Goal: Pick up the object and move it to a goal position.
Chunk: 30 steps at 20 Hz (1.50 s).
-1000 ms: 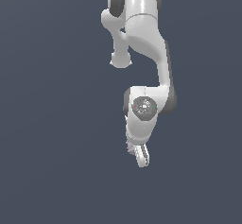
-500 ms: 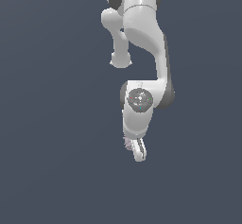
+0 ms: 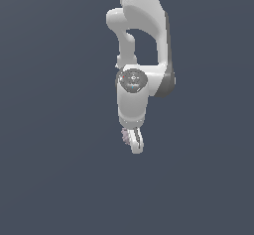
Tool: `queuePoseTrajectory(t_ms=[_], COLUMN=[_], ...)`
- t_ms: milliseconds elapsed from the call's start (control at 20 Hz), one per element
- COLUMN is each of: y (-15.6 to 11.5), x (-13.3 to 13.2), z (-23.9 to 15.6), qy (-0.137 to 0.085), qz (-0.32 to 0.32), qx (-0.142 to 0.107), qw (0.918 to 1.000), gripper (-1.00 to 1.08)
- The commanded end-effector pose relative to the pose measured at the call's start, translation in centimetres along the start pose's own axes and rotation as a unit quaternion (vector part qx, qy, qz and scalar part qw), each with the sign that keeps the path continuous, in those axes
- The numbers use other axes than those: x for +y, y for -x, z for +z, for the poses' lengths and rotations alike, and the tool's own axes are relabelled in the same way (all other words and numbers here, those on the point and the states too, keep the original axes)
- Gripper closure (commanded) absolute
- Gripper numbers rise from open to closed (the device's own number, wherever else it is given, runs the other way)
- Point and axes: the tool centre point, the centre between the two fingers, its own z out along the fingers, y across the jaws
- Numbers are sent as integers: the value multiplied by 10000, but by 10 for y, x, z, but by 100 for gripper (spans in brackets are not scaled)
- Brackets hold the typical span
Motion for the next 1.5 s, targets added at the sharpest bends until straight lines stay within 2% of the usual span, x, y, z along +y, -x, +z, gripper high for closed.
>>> queuePoseTrajectory(t_ms=[0, 1000, 1450], y=[-9, -86, -112], x=[16, 149, 189], z=[-16, -158, -204], qy=[-6, -6, -5], qz=[2, 5, 6], qx=[-5, -11, 6], qw=[10000, 10000, 10000], gripper=[108, 108, 108])
